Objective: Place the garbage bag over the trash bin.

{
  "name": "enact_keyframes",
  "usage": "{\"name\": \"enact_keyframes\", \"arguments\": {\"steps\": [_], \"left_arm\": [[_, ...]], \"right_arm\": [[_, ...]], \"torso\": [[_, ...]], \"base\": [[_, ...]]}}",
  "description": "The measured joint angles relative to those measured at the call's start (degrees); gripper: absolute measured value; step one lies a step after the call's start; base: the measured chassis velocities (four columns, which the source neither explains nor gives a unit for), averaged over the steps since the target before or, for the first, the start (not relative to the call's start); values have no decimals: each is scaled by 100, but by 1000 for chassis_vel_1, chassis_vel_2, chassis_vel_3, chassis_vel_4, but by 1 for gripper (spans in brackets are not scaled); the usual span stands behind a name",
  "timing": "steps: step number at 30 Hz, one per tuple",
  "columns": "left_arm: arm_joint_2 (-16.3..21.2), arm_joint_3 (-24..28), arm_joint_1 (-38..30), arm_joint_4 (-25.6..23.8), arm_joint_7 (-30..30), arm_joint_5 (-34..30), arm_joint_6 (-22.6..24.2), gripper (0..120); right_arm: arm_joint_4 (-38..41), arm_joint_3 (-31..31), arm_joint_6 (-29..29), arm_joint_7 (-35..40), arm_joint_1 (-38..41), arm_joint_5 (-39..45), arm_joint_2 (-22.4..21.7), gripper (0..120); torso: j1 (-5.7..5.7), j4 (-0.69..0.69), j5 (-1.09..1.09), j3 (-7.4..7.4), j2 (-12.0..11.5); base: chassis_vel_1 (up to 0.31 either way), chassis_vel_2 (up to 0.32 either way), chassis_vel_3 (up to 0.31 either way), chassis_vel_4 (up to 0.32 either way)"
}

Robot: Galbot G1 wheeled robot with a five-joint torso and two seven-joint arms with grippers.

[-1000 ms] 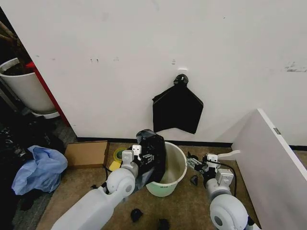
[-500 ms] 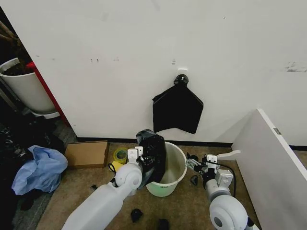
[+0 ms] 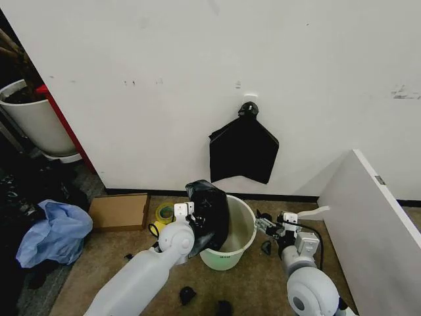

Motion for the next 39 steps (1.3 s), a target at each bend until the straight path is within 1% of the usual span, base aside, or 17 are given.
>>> {"name": "enact_keyframes", "arguments": {"steps": [5,6,7,9,15,18,22,23,24,27,28,30,34,36,39], "left_arm": [[-8,6,-22,58,8,-11,16,10],[-8,7,-19,59,10,-11,16,8],[-8,7,-19,59,10,-11,16,8],[-2,5,4,66,14,-8,12,2],[-18,-34,102,20,58,7,-89,1],[-11,-62,186,-47,89,66,-231,1],[104,-138,343,-260,380,371,-687,1],[104,-138,343,-260,380,371,-687,1],[190,-141,394,-384,614,629,-925,1],[313,-126,462,-684,848,829,-1213,1],[368,-133,493,-849,942,876,-1318,1],[463,-136,556,-1013,1000,1038,-1367,1],[552,-166,683,-1137,1051,1204,-1402,1],[605,-205,832,-1190,1154,1397,-1520,1],[644,-247,953,-1248,1195,1477,-1554,1]], "right_arm": [[6,-9,1,11,11,7,-3,100],[7,-9,2,13,11,9,-8,100],[7,-9,2,13,11,9,-8,100],[26,-13,3,30,10,17,-5,100],[138,-13,18,35,-65,-16,11,100],[326,-27,18,-12,-133,-19,8,100],[775,-114,20,-301,-251,150,-41,100],[775,-114,20,-301,-251,150,-41,100],[999,-173,14,-529,-289,308,-126,100],[1195,-358,-66,-958,-144,381,-281,100],[1206,-472,-144,-1074,5,377,-324,100],[1204,-572,-244,-1193,163,367,-338,100],[1141,-683,-357,-1278,293,250,-298,100],[1023,-784,-383,-1316,367,26,-211,100],[967,-838,-421,-1315,435,-21,-141,99]], "torso": [[0,0,0,0,0],[0,0,0,0,0],[0,0,0,0,0],[0,0,1,-1,0],[0,0,0,-1,0],[-1,0,-1,0,0],[0,-1,-1,0,0],[0,-1,-1,0,0],[0,1,-1,0,0],[0,-1,-1,0,0],[0,0,-1,0,0],[0,0,0,0,0],[0,0,-1,0,0],[0,0,-1,0,0],[0,0,0,0,0]], "base": [[0,0,0,0],[0,0,0,0],[0,0,0,0],[0,0,0,0],[0,0,0,0],[0,0,0,0],[0,0,0,0],[0,0,0,0],[0,0,0,0],[0,0,0,0],[0,0,0,0],[0,0,0,0],[0,0,0,0],[0,0,0,0],[0,0,0,0]]}}
